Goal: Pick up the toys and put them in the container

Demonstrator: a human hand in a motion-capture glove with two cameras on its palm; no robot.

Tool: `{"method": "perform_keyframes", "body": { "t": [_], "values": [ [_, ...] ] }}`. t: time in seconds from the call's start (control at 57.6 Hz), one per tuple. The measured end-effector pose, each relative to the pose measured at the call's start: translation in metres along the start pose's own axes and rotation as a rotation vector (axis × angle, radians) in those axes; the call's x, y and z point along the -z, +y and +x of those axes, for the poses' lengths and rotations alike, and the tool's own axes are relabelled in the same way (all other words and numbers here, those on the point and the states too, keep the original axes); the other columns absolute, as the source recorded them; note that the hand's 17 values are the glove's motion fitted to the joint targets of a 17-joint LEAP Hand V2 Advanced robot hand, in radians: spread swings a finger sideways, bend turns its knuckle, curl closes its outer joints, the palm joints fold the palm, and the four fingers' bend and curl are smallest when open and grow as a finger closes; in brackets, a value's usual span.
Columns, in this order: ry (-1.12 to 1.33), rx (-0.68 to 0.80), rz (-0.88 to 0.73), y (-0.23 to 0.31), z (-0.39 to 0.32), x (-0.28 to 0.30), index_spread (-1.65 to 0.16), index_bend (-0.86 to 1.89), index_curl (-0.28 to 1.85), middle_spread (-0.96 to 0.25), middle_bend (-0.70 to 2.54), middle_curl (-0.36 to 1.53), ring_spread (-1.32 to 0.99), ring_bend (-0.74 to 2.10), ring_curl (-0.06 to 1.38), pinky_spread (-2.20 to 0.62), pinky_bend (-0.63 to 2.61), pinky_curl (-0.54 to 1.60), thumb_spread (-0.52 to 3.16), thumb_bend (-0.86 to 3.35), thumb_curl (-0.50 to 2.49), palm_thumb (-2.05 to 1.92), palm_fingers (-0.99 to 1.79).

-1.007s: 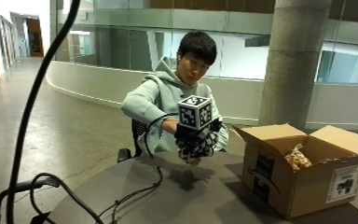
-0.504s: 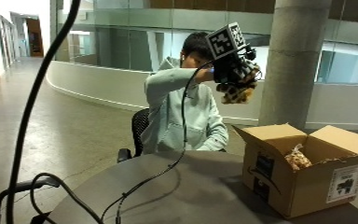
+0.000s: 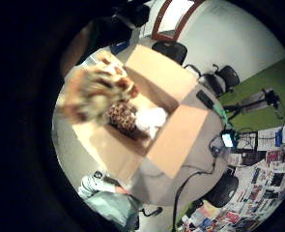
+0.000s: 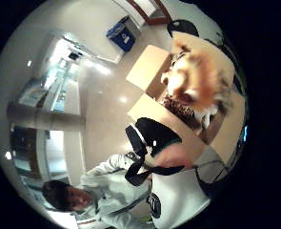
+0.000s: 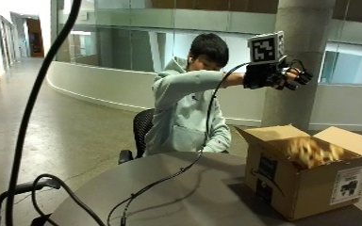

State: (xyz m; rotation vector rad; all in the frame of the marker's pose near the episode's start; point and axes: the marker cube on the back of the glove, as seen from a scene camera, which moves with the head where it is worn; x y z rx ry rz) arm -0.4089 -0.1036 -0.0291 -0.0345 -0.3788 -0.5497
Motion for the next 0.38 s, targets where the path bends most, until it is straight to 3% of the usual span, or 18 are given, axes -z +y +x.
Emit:
{"method": "perform_keyframes", "body": {
  "t": [0.139,0.382],
  "values": [
    [0.022,-0.011,0.043,0.014,0.017,0.013,-0.3,0.1,0.69,-0.07,0.29,0.61,-0.13,0.6,0.32,-0.07,0.92,0.44,1.08,-0.04,0.62,0.08,-0.27],
    [0.037,-0.039,0.092,0.047,0.044,0.04,-0.28,0.15,0.56,-0.04,0.15,0.52,-0.1,0.48,0.27,-0.01,0.8,0.38,1.18,-0.02,0.49,0.07,-0.11]
  ]
}}
